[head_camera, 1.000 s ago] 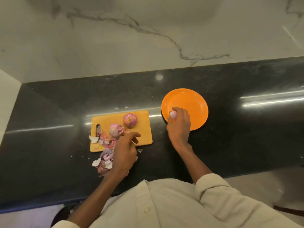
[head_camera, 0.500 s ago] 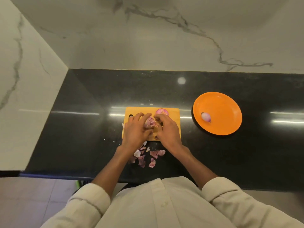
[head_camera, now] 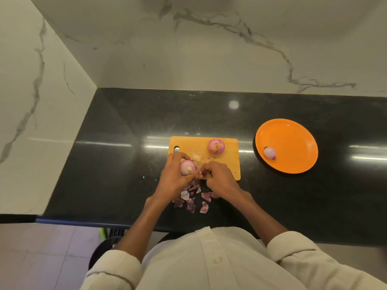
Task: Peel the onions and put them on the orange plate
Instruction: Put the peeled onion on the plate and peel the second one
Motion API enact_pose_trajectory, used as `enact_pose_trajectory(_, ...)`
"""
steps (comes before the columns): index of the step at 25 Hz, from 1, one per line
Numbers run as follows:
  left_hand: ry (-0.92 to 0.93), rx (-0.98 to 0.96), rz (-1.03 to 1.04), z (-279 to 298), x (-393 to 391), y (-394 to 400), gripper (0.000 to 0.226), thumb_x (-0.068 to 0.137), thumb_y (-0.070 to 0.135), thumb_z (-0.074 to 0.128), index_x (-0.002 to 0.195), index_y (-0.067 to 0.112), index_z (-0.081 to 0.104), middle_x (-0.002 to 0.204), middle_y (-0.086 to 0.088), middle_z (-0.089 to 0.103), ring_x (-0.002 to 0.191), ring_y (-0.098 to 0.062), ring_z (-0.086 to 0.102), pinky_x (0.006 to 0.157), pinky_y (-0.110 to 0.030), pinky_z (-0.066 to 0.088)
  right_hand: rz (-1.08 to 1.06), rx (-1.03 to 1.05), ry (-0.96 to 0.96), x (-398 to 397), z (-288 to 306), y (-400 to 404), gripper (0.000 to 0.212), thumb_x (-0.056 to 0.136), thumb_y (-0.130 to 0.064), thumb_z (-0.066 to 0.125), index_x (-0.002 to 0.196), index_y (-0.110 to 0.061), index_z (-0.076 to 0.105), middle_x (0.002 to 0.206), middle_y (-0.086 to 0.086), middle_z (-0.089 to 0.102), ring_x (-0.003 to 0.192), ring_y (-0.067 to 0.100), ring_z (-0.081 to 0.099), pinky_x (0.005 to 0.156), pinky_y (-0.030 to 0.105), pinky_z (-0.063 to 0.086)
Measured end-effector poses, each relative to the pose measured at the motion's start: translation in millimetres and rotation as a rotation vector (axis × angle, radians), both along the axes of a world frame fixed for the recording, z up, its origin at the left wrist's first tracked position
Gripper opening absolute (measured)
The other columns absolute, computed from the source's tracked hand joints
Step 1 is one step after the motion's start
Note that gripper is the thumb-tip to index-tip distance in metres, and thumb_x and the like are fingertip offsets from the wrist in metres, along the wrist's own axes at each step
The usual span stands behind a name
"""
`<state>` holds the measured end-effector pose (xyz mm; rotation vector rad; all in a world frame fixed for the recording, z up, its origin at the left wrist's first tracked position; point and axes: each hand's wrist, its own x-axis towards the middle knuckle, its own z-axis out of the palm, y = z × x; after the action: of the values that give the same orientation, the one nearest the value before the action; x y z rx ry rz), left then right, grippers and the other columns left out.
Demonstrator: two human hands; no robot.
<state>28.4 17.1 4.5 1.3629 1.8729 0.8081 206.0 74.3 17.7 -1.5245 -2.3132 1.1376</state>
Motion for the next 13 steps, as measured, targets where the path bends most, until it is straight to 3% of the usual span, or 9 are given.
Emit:
enact_pose_trajectory(3,-0.502,0.027,0.197,14.8,-0.4,-7.2,0.052,0.082,0.019,0.091,0.124,0.021,0.059,0.123,-0.001,0.066,0.108,-0.022,0.072,0.082,-0.033,0.064,-0.062,0.003,0.126,-3.4,5.7,-3.6,0.036,0.098,0.000,0.060,0.124,-0.022,0.073,0.120,-0.002,0.070,0.108,0.011,0.063,0.094,0.032,0.055)
enact_pose_trajectory(6,-0.752,0.079,0.239,28.0,1.9,-2.9,0.039,0.094,0.020,0.076,0.131,0.013,0.066,0.126,-0.008,0.071,0.108,-0.023,0.071,0.083,-0.034,0.062,-0.127,-0.082,0.430,-9.2,24.5,0.9,0.044,0.101,-0.006,0.063,0.137,-0.031,0.064,0.128,-0.012,0.065,0.108,0.002,0.062,0.090,0.017,0.053)
enact_pose_trajectory(10,-0.931,0.118,0.250,37.8,5.5,3.0,0.029,0.106,0.017,0.060,0.131,0.008,0.070,0.129,-0.019,0.071,0.109,-0.028,0.068,0.088,-0.038,0.058,-0.116,-0.153,0.566,-9.1,42.4,5.5,0.044,0.098,-0.019,0.073,0.140,-0.029,0.064,0.127,-0.017,0.066,0.108,-0.001,0.063,0.088,0.020,0.056)
enact_pose_trajectory(13,-0.941,0.081,0.310,40.4,11.1,0.8,0.027,0.105,0.025,0.060,0.121,0.011,0.076,0.116,-0.014,0.074,0.096,-0.026,0.068,0.074,-0.033,0.059,-0.161,-0.143,0.489,0.0,39.4,10.1,0.035,0.091,-0.025,0.081,0.125,-0.031,0.073,0.118,-0.018,0.069,0.104,0.004,0.066,0.085,0.041,0.063)
